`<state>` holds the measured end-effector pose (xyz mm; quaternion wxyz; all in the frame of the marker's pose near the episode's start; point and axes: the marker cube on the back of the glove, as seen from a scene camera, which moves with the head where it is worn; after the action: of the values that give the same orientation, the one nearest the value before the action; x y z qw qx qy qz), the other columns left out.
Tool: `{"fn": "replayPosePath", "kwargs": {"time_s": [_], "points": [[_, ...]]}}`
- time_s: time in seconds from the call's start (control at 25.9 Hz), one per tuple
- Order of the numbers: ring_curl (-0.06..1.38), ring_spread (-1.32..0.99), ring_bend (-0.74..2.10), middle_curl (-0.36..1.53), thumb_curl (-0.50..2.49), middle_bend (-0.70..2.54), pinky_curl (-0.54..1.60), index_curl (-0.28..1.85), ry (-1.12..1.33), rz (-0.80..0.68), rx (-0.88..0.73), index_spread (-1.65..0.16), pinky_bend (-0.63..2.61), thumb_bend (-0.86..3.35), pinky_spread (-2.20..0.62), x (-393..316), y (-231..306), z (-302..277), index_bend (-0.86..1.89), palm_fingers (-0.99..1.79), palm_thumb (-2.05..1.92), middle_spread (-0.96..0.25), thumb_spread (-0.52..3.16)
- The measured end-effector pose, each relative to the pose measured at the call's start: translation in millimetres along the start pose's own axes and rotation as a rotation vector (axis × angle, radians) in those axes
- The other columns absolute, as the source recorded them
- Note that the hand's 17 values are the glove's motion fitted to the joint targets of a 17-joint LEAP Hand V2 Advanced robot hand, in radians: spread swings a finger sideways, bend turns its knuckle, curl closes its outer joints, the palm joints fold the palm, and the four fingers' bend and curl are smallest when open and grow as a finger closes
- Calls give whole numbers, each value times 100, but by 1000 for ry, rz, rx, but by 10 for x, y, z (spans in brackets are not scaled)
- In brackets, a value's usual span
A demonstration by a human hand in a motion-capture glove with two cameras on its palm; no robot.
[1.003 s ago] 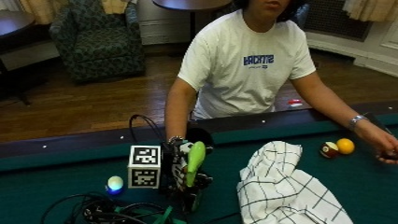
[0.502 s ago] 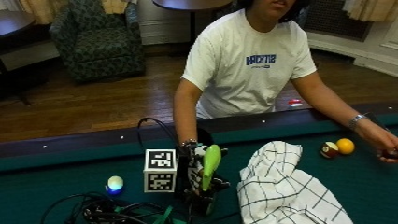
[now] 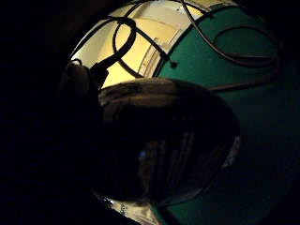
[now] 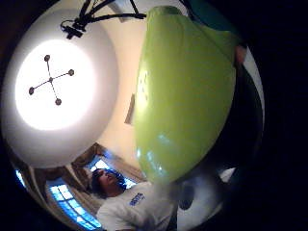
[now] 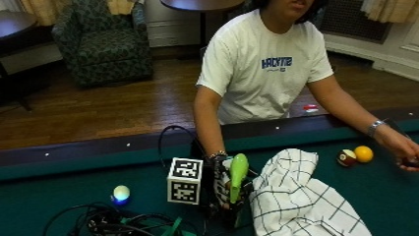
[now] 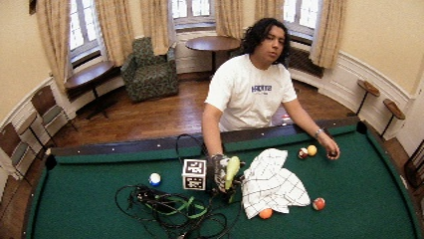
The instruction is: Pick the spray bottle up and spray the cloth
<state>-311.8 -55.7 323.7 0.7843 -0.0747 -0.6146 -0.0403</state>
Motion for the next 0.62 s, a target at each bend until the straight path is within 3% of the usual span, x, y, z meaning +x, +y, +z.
{"fn": "replayPosePath", "kwargs": {"time_s": [0.23, 0.62], "points": [[46, -22, 69, 51, 47, 59, 36, 31, 61, -83, 55, -32, 40, 3, -22, -201, 25, 10, 26, 146, 90, -22, 71], [49, -22, 74, 55, 58, 67, 42, 41, 57, -232, -241, -30, 46, -1, -27, -1622, 78, 124, 35, 141, 95, -22, 51]]}}
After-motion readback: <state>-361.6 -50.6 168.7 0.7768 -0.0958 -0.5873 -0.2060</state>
